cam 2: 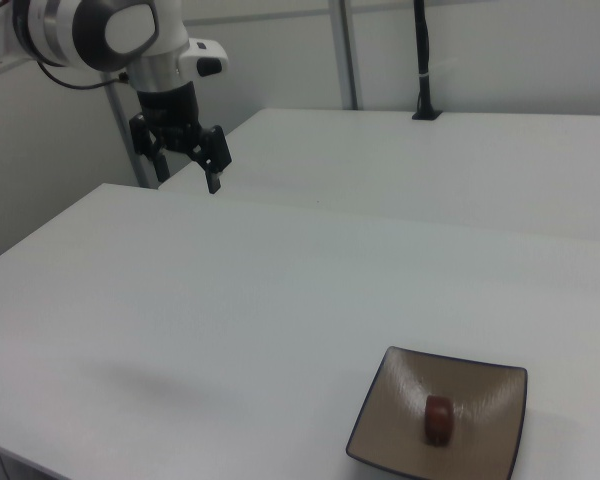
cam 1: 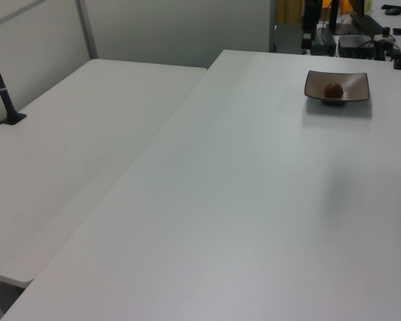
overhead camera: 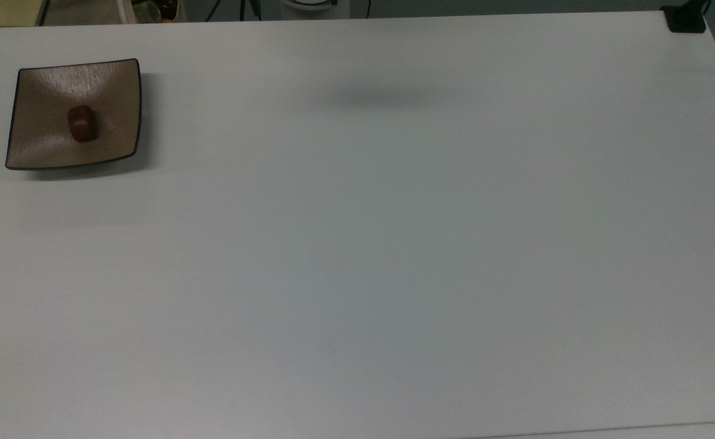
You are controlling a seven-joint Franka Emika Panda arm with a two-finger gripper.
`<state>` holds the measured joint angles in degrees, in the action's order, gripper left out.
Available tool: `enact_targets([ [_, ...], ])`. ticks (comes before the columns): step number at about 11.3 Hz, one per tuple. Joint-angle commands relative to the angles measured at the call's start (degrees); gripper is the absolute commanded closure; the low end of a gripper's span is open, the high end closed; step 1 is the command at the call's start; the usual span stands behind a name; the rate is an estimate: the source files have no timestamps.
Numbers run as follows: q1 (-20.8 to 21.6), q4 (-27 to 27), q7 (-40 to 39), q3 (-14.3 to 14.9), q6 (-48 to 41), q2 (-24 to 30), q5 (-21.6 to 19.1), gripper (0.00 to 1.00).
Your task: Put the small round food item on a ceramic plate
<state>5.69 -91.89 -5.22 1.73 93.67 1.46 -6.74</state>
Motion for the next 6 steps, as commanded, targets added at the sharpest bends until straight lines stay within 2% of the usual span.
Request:
enact_targets([
  [1,0.3,-2.9,0.0,-0.6,2.8,0.8,1.8,0.00],
  [6,0.3,-3.4,0.1,-0.5,7.4,0.7,1.7,0.00],
])
